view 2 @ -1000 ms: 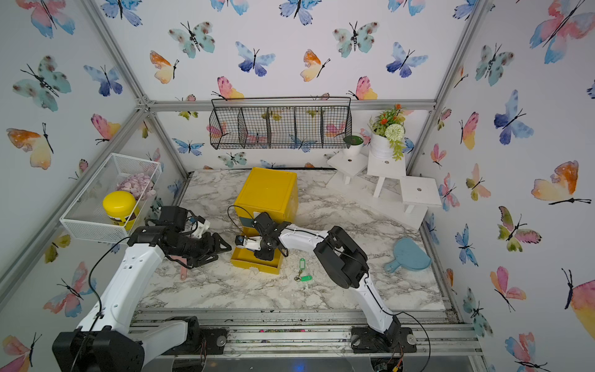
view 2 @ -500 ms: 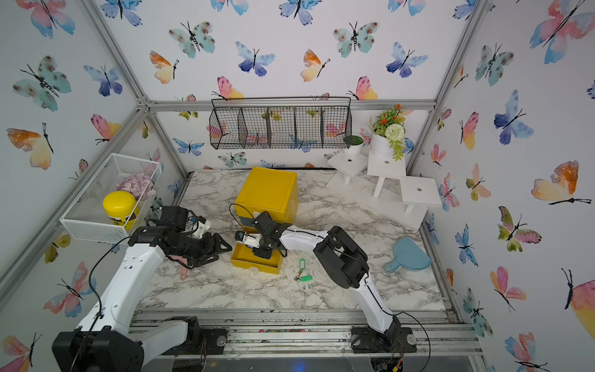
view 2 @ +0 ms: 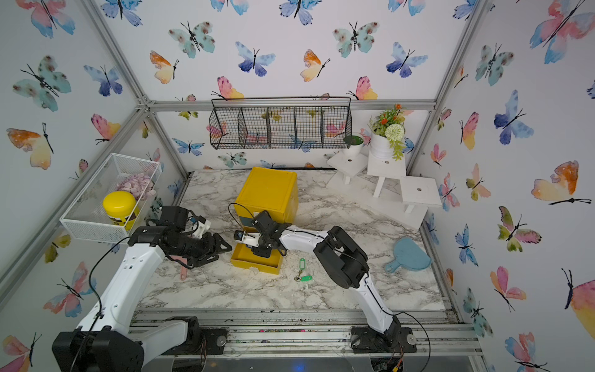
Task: Take the keys out of the drawer
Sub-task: Pick up the key from the drawer.
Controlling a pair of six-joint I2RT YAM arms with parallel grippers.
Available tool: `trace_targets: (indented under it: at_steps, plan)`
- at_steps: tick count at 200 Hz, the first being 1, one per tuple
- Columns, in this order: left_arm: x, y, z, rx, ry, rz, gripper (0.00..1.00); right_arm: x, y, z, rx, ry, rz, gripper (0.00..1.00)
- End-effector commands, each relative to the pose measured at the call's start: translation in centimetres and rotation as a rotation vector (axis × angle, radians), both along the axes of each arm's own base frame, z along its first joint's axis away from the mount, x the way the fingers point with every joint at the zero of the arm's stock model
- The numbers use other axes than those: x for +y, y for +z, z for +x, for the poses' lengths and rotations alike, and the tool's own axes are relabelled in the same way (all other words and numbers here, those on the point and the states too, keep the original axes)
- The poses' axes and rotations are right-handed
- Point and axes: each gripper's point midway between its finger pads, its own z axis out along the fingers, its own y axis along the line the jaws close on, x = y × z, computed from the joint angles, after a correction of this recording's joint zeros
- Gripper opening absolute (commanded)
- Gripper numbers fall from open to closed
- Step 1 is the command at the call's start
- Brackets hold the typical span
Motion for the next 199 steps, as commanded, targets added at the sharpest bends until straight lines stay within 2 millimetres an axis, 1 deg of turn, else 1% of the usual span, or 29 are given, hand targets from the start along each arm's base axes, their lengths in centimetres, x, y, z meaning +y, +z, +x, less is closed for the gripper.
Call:
trace_targets:
  at_steps: [1,48,72,102,124,157,199]
  plan:
    - [-0.1,0.1,-0.2,-0.012,-0.02,0.003,0.68,0.6,-0.2,0.5,-0.003,0.022,0.02,0.34]
    - [-0.1,-0.1,-0.6,-0.002,-0.022,0.004,0.68,0.3,-0.8,0.0,0.01,0.036,0.012,0.28]
    - [-0.2,0.0,-0.6,-0.005,-0.026,0.004,0.68,0.3,-1.0,-0.1,0.017,0.035,0.012,0.22]
    - [-0.2,-0.1,-0.8,-0.002,-0.028,0.004,0.68,0.3,-1.1,0.2,0.008,0.019,0.01,0.21]
    - [-0.3,-0.1,-0.9,-0.002,-0.034,0.005,0.68,0.3,-1.0,0.1,0.008,0.024,0.014,0.16]
    - [-0.3,0.0,-0.7,-0.01,-0.035,0.009,0.68,0.0,0.4,-0.1,-0.008,0.022,0.037,0.12]
    - [-0.4,0.3,-0.6,-0.018,-0.032,0.01,0.68,0.2,3.7,0.0,-0.064,0.026,0.097,0.04]
